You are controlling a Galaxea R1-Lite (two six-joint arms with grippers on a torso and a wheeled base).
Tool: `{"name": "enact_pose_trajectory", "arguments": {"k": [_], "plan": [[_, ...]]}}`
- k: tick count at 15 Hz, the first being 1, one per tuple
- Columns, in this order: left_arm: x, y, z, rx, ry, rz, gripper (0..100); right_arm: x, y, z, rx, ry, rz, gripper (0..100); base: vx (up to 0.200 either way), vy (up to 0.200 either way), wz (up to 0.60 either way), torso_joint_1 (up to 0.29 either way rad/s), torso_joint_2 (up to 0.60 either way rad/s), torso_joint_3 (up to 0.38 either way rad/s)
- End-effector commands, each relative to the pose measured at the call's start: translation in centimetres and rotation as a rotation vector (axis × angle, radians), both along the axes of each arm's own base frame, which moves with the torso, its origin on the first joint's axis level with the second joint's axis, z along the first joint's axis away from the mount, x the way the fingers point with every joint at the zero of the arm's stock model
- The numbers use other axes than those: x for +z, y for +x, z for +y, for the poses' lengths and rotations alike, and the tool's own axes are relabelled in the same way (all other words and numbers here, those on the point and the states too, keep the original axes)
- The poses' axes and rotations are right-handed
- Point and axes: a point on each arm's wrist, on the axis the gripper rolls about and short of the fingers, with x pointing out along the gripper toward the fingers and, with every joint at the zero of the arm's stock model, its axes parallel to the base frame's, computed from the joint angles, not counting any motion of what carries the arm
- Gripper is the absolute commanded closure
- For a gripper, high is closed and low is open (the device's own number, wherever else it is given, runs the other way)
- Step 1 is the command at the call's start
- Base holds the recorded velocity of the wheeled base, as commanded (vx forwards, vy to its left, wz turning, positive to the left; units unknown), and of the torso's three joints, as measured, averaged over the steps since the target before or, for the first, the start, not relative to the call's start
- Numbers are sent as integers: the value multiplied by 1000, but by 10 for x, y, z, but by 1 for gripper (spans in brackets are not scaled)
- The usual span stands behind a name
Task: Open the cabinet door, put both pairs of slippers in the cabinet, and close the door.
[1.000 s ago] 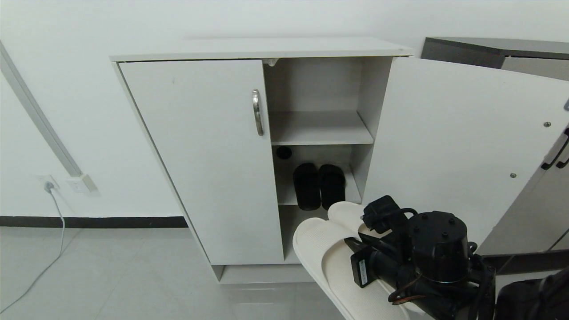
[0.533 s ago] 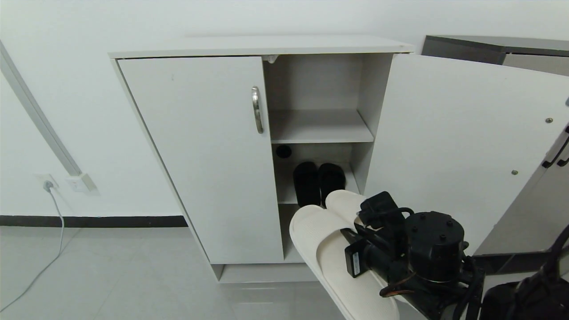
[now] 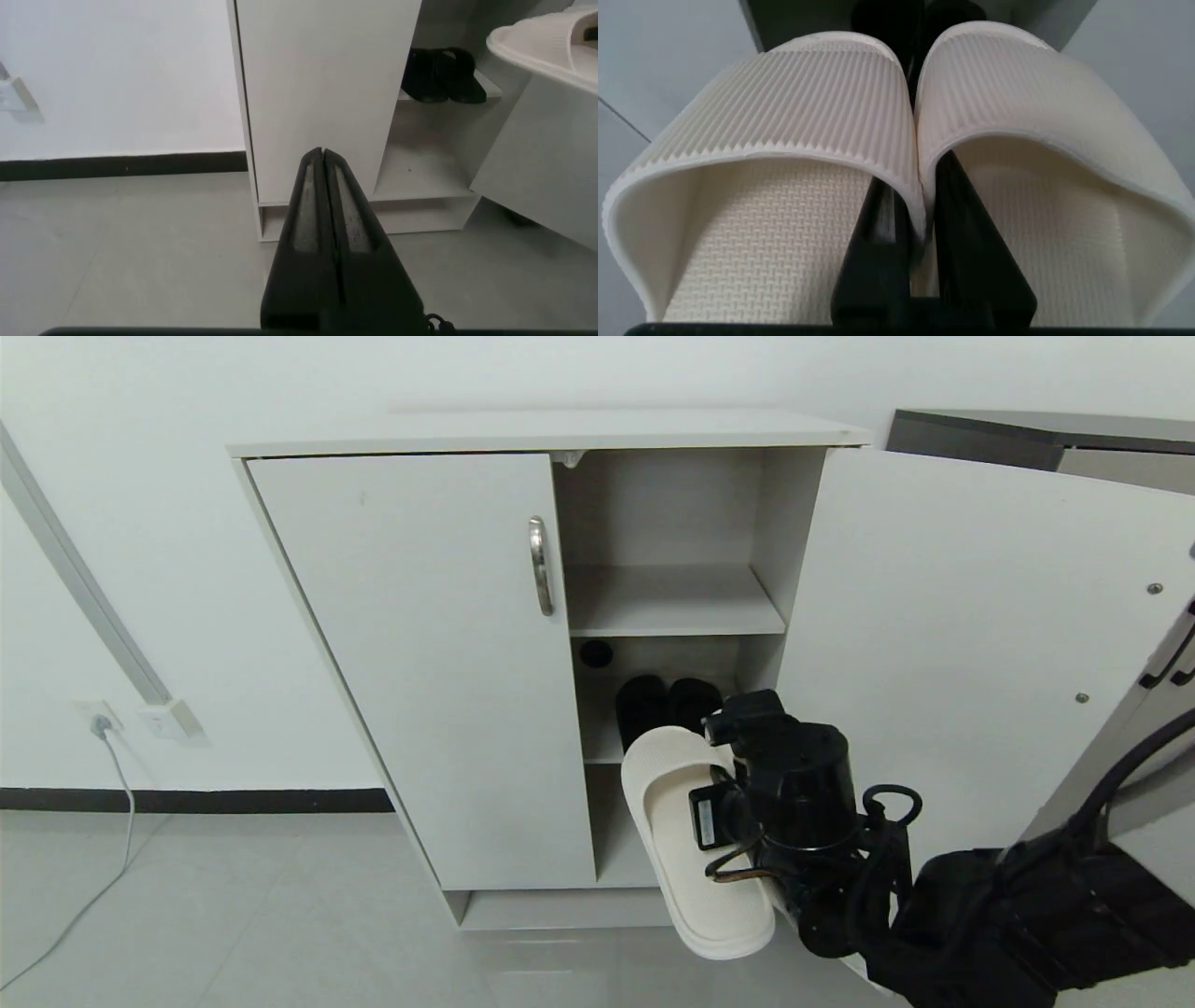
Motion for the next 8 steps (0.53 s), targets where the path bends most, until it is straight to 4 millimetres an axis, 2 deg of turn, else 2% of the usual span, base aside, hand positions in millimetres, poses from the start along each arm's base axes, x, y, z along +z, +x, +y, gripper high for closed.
{"name": "enact_pose_trajectory", "arguments": {"k": [1,5,6,8], "plan": [[0,0,0,0,0,0,100,49,4,14,-80,73,-28,100,0,0,0,0,0,0],[0,0,0,0,0,0,100,102,11,26,-110,113,-11,100,0,0,0,0,0,0],[0,0,0,0,0,0,100,108,13,27,-114,114,-11,100,0,0,0,0,0,0],[0,0,0,0,0,0,100,106,18,28,-120,108,-7,100,0,0,0,0,0,0]]}}
